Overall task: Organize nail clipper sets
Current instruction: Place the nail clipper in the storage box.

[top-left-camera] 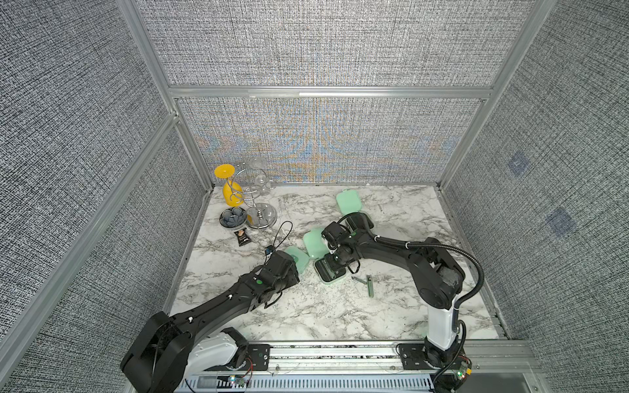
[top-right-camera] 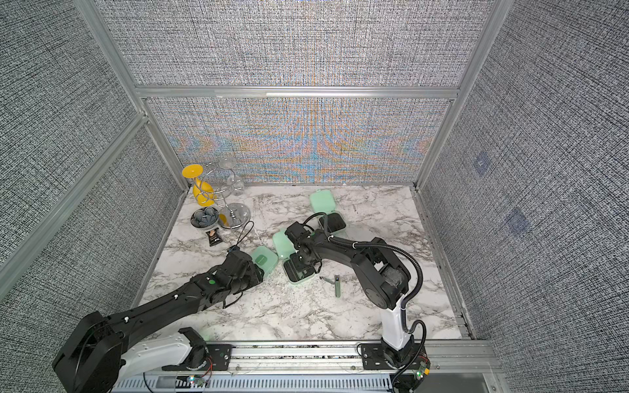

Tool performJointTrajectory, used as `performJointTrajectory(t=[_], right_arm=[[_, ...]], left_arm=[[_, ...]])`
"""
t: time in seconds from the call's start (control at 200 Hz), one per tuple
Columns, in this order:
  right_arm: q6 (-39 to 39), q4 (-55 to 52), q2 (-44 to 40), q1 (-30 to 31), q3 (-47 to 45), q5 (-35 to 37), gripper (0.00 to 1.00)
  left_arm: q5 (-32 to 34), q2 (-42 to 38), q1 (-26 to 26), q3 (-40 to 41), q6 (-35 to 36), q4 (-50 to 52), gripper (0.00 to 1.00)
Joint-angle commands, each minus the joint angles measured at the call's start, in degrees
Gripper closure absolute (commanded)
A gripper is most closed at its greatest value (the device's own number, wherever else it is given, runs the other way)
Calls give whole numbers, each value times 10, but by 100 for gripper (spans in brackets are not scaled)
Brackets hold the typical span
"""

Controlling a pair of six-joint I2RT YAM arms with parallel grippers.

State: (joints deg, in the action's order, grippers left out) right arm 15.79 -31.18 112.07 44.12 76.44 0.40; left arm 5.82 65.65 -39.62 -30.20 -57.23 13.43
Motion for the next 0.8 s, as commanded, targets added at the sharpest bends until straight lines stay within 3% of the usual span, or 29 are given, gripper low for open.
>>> performJointTrajectory(t=[0.0, 0.795], right_arm=[[6, -6, -2, 0, -3, 3, 86], [7, -41, 36, 8, 21, 18, 83]], left_arm=[[3, -2, 0, 0, 1, -3, 47], [2, 1, 0, 0, 1, -6, 47]])
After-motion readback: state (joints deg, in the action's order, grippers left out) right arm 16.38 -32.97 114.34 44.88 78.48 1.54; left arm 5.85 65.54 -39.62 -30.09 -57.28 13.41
